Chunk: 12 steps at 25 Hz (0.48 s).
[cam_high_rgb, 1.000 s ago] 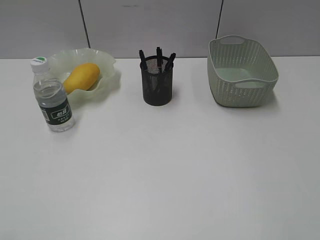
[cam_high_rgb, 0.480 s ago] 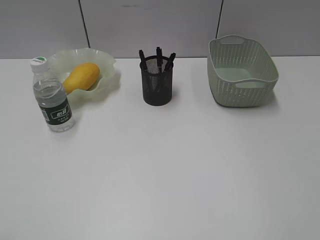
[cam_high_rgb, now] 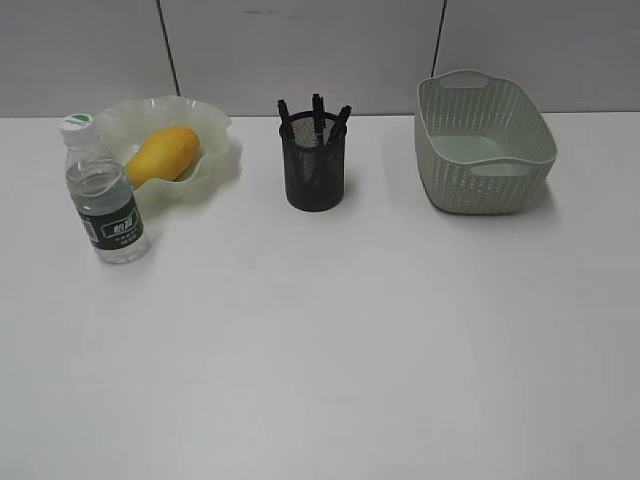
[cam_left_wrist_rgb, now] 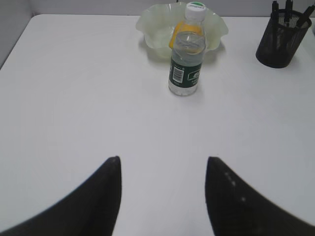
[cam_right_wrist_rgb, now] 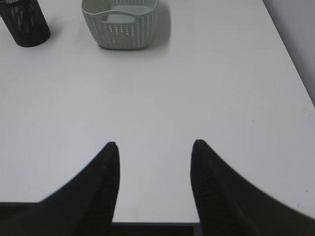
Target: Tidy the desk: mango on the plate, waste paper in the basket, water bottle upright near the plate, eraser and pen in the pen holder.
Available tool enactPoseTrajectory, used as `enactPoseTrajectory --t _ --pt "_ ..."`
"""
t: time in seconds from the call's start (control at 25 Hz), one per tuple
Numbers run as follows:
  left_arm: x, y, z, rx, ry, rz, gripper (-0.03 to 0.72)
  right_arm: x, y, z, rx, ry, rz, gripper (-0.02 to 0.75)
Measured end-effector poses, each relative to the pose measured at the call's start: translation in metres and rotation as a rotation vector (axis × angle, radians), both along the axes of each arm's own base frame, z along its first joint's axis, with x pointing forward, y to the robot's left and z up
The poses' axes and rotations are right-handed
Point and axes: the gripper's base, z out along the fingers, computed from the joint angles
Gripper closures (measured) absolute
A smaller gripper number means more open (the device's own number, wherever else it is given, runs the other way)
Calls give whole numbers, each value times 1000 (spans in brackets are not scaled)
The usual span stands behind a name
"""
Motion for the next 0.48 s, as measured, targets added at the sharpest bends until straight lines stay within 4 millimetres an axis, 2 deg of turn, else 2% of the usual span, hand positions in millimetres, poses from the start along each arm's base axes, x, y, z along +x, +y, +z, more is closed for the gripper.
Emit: enactPoseTrajectory --t 0.48 --pt "0 2 0 28 -2 80 323 0 0 0 0 0 0 353"
